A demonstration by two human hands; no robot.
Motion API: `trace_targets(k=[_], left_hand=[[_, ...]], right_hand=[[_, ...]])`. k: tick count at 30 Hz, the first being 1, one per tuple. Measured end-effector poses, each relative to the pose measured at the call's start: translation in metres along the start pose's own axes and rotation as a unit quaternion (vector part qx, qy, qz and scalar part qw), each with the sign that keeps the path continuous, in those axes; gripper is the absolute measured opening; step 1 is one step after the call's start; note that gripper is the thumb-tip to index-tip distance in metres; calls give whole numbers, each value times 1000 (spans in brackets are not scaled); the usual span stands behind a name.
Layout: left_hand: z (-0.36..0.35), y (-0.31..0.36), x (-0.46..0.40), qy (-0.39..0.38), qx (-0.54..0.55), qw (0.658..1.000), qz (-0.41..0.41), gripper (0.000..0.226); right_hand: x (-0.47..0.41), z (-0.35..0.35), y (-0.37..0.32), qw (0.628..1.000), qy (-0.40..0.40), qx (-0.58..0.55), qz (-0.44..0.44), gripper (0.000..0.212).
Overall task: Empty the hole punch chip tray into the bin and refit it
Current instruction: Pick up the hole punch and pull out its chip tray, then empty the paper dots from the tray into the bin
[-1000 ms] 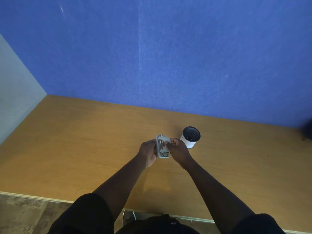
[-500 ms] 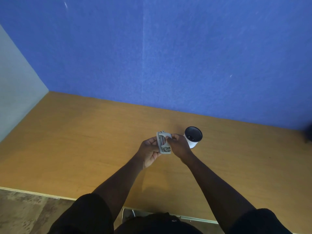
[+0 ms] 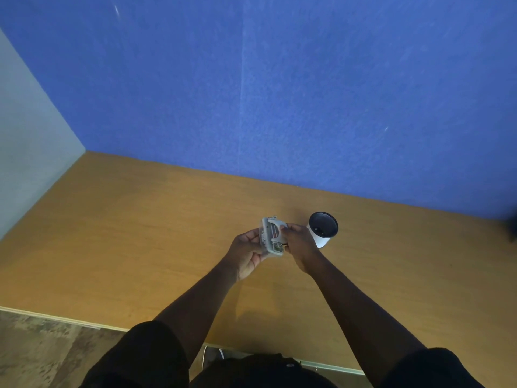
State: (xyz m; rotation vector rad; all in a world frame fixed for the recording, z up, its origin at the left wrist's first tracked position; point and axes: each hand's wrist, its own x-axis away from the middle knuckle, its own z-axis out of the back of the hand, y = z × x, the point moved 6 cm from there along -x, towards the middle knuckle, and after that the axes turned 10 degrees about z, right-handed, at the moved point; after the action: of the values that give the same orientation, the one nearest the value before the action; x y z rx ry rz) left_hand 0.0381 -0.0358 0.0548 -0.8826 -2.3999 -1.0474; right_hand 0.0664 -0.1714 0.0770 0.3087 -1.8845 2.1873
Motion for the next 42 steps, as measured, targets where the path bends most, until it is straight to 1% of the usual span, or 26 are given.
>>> trace_targets(k=[2, 4, 6, 11, 14, 21, 24, 29, 30, 32, 33, 34, 35, 37, 42], left_hand=[[1, 0, 0, 6, 8, 1000, 3, 49], [3, 0, 1, 13, 13, 1000, 9, 49], [5, 0, 2, 16, 16, 1000, 15, 51], [10, 4, 2, 16, 18, 1000, 16, 52], [15, 5, 1, 21, 16, 999, 18, 53], [20, 10, -1, 30, 11, 999, 20, 55], [25, 11, -3, 47, 15, 998, 25, 57], [38, 17, -4, 99, -11, 995, 27, 61], [41, 19, -4, 109, -16, 994, 25, 62], [45, 25, -5, 123, -26, 992, 22, 61], [46, 28, -6, 126, -30, 991, 20, 61], [47, 30, -6, 130, -32, 991, 19, 60], [47, 33, -8, 133, -32, 990, 18, 59], [48, 35, -11, 135, -37, 990, 18, 57], [49, 34, -21, 132, -46, 990, 27, 50]], right_hand=[[3, -4, 1, 993, 0, -108, -40, 21], [6, -7, 2, 976, 1, -203, -77, 22], [9, -9, 3, 959, -7, -260, -111, 27], [13, -11, 8, 923, -21, -341, -179, 26], [11, -13, 12, 904, -29, -377, -199, 25], [4, -13, 20, 903, -34, -381, -197, 24], [2, -9, 24, 917, -28, -350, -191, 23], [-5, 3, 42, 962, 37, -228, -148, 16], [-8, 7, 46, 975, 45, -170, -134, 14], [-12, 13, 52, 994, 41, 7, -97, 8], [-15, 13, 54, 993, 33, 85, -78, 8], [-17, 10, 58, 987, 21, 144, -63, 11], [-19, 6, 62, 982, 11, 181, -52, 16], [-21, -1, 72, 977, -5, 209, -50, 23], [-25, -12, 87, 968, -18, 240, -70, 31]])
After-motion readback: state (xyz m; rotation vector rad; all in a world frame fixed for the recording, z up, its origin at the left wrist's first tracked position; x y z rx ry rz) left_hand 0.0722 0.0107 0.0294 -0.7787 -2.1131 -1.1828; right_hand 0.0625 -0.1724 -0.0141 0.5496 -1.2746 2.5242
